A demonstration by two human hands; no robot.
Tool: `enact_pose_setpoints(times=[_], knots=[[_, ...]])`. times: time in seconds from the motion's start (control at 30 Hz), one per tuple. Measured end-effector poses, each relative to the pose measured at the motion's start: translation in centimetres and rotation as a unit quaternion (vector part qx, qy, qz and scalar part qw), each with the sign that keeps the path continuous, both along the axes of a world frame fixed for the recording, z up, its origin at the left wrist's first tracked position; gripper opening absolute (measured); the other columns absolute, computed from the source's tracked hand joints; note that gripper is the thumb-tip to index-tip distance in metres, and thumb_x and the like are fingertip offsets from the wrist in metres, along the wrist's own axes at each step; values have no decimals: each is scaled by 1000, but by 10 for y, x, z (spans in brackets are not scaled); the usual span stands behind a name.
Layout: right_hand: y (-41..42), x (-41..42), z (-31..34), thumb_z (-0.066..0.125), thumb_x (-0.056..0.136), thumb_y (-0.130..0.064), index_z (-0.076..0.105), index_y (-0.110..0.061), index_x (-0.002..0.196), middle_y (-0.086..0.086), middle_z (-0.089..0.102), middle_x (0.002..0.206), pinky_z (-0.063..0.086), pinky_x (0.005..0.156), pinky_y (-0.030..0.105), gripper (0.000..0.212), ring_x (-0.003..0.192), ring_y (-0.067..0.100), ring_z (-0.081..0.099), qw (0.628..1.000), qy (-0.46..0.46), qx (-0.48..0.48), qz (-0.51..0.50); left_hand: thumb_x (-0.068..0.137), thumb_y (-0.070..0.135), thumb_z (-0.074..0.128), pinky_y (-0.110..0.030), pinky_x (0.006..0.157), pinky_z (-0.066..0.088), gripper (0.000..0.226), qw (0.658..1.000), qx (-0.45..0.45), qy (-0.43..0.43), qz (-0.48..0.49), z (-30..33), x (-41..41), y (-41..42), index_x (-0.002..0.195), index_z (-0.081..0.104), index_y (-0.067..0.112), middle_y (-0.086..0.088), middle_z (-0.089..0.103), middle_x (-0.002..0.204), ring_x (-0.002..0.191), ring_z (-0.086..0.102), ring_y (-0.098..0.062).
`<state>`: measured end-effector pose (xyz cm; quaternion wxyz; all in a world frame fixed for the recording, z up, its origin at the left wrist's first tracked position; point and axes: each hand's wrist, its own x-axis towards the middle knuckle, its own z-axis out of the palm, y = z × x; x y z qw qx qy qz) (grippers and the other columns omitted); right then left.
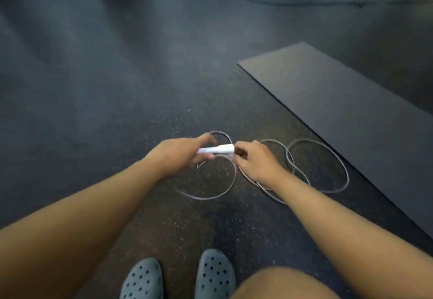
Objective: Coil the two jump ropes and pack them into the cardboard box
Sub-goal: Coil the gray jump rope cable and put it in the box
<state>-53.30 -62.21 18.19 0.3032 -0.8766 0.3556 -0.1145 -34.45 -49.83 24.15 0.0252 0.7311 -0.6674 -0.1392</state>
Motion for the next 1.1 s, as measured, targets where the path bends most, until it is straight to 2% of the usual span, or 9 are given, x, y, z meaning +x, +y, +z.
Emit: enact_pose_setpoints(times=[0.2, 0.37, 0.5, 0.6, 0.7, 0.77, 0.87, 0.97, 1.1], knots=[[79, 77, 142, 73, 91, -17, 63, -22, 115, -3, 64, 106, 45, 73, 13, 26, 81, 9, 57, 959, -215, 167, 79, 103, 37, 52, -24, 70, 48, 20, 977, -177, 76, 95, 129, 44, 102, 114, 63, 24, 4, 54, 91, 77, 56, -12], [158, 132, 230, 61, 100, -27, 65, -30, 102, -2, 68, 104, 50, 91, 37, 5, 96, 13, 62, 912, -244, 269, 191, 103, 27, 58, -25, 70, 59, 19, 880, -319, 285, 208, 199, 50, 177, 109, 67, 11, -6, 57, 90, 74, 57, -7], [227, 164, 256, 56, 102, -42, 69, -21, 106, -2, 78, 92, 49, 92, 40, 26, 87, 14, 72, 899, -190, 282, 276, 102, 25, 60, -22, 59, 49, 26, 803, -402, 362, 252, 233, 65, 229, 116, 62, 2, -1, 59, 78, 62, 56, -9], [254, 179, 257, 60, 102, -34, 69, -9, 95, -6, 56, 57, 52, 66, 46, 27, 48, 16, 57, 878, -242, 309, 275, 100, 19, 64, -29, 60, 56, 22, 757, -430, 382, 309, 244, 85, 264, 110, 56, 0, -13, 62, 87, 68, 64, -17], [257, 188, 260, 66, 98, -31, 69, -9, 93, -7, 45, 61, 34, 51, 27, 23, 46, 7, 38, 915, -265, 191, 239, 90, 19, 77, -33, 76, 58, 53, 722, -449, 361, 382, 242, 105, 296, 129, 43, 11, -9, 63, 102, 90, 65, -18], [254, 193, 267, 69, 96, -32, 72, -15, 93, -8, 46, 62, 30, 50, 21, 17, 51, 5, 36, 930, -254, 111, 243, 84, 32, 82, -33, 90, 53, 72, 772, -445, 215, 399, 235, 115, 314, 142, 39, 25, -2, 58, 115, 103, 60, -15], [256, 196, 269, 72, 93, -34, 76, -24, 94, -13, 50, 62, 32, 53, 20, 11, 55, 3, 40, 927, -255, 74, 265, 83, 64, 62, -44, 96, 49, 41, 889, -354, -55, 286, 230, 121, 328, 115, 67, 38, 10, 64, 111, 104, 60, -14], [259, 192, 264, 75, 92, -30, 76, -24, 103, -9, 56, 68, 35, 57, 17, 12, 58, 3, 43, 916, -277, 92, 277, 91, 60, 62, -40, 73, 56, 23, 945, -205, -6, 253, 242, 120, 330, 98, 67, 40, 12, 69, 79, 71, 64, -9], [240, 184, 259, 68, 97, -21, 77, -14, 102, -3, 52, 63, 32, 52, 16, 13, 51, 2, 40, 906, -325, 155, 221, 94, 55, 60, -30, 70, 48, 23, 951, -213, -28, 224, 254, 132, 329, 98, 70, 35, 13, 62, 87, 76, 58, -3]])
